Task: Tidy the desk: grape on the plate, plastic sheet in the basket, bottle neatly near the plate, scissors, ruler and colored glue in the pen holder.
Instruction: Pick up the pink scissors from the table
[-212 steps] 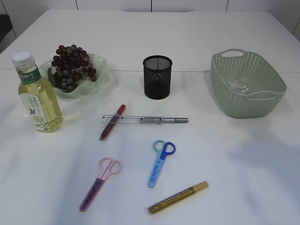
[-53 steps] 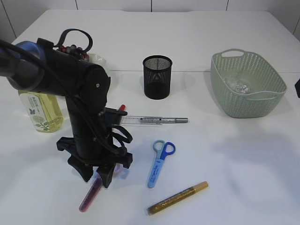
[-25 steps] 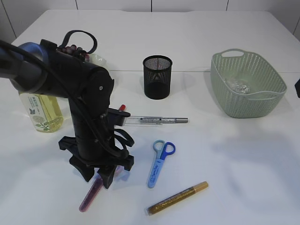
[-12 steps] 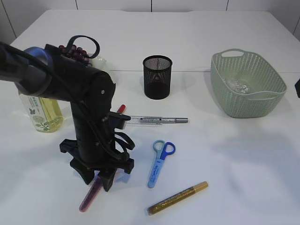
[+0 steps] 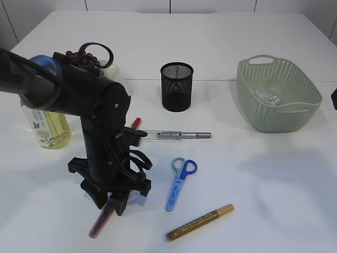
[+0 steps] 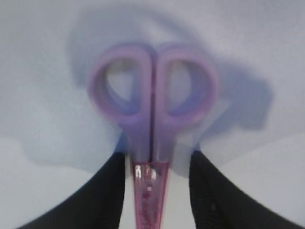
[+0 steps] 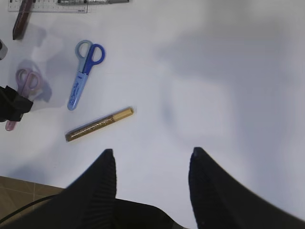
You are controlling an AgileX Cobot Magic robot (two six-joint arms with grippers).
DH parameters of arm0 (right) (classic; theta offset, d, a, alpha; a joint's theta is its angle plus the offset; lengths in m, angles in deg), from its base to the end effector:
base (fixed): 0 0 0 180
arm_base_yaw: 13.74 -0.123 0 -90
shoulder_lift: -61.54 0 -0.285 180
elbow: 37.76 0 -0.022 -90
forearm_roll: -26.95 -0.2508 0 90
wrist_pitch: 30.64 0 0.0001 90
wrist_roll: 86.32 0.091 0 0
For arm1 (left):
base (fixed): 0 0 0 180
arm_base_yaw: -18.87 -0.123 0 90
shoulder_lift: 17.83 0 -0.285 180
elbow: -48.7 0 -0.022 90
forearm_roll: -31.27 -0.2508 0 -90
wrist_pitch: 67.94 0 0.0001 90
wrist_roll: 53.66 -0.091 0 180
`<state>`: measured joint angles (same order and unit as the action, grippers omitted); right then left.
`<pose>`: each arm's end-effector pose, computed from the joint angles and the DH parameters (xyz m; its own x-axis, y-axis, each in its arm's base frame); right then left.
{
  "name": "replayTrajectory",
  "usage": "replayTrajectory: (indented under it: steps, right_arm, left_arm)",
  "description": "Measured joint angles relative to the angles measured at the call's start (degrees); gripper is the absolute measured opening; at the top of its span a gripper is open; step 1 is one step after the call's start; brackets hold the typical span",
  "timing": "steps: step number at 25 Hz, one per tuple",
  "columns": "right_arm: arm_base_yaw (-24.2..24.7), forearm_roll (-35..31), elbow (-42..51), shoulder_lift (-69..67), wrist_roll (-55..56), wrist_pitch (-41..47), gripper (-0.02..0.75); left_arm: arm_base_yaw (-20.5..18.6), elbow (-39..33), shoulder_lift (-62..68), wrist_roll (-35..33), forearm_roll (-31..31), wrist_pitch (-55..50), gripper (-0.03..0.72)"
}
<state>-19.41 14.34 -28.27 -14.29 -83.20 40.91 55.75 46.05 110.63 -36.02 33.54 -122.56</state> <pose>0.2110 0.0399 0.3601 -0.9274 0.0306 -0.3728 -0.0638 0.9691 0.2382 0.2954 -0.2253 0.1073 -0.9468 0.3045 0.1045 0.3063 0.9519 0.0019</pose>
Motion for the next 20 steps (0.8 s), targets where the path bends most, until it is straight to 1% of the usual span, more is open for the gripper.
replayTrajectory:
  steps: [12,20]
  right_arm:
    - [0.0,0.0,0.0,0.0,-0.2,0.0,0.399]
    - [0.0,0.0,0.0,0.0,-0.4,0.0,0.399]
  left_arm:
    - [0.0,0.8,0.7,0.0,0.0,0.0,0.283]
    - [0.0,0.7,0.8,0.0,0.0,0.0,0.214]
